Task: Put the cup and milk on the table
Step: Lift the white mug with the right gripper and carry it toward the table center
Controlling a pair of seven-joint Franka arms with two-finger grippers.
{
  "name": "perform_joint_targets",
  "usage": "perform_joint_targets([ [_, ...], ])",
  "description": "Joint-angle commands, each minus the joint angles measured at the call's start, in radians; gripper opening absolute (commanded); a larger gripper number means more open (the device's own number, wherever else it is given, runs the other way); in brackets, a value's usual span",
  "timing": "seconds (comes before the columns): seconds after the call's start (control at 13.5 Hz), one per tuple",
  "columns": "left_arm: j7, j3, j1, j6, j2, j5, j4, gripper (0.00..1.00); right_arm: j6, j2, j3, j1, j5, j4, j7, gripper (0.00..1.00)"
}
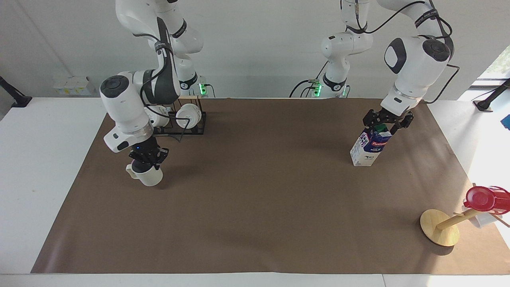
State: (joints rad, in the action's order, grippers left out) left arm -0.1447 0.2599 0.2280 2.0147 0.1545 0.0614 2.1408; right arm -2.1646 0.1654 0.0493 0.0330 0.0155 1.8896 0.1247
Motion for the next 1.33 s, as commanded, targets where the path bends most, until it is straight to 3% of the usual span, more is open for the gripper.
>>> perform_joint_targets([
  [0.0,-0.038,0.004,0.014,0.045,0.011,-0.017,0.027,1.0,0.034,0.017,0.0,0.106,0.007,-0.062,0.146,0.0],
  [0.37,-0.039,0.004,0.014,0.082,-0.006,-0.017,0.05,1.0,0.037,0.034,0.001,0.35,0.023,-0.098,0.452,0.0],
  [0.52,-0.039,0.004,0.014,0.081,-0.006,-0.017,0.05,1.0,0.087,0.077,0.0,0.427,0.03,-0.179,0.562,0.0],
  [0.67,-0.039,0.005,0.014,0.079,-0.006,-0.017,0.05,0.9,0.117,0.115,0.001,0.505,0.082,-0.239,0.679,0.0],
  [0.81,-0.039,0.004,0.013,0.076,-0.006,-0.017,0.05,0.82,0.138,0.153,0.001,0.515,0.086,-0.28,0.72,0.0],
  [1.04,-0.039,0.004,0.014,0.073,-0.006,-0.017,0.05,0.71,0.175,0.281,0.0,0.587,0.095,-0.43,0.834,0.0],
  [1.26,-0.039,0.004,0.014,0.068,-0.006,-0.017,0.05,0.65,0.172,0.279,0.001,0.605,0.109,-0.408,0.868,0.0],
])
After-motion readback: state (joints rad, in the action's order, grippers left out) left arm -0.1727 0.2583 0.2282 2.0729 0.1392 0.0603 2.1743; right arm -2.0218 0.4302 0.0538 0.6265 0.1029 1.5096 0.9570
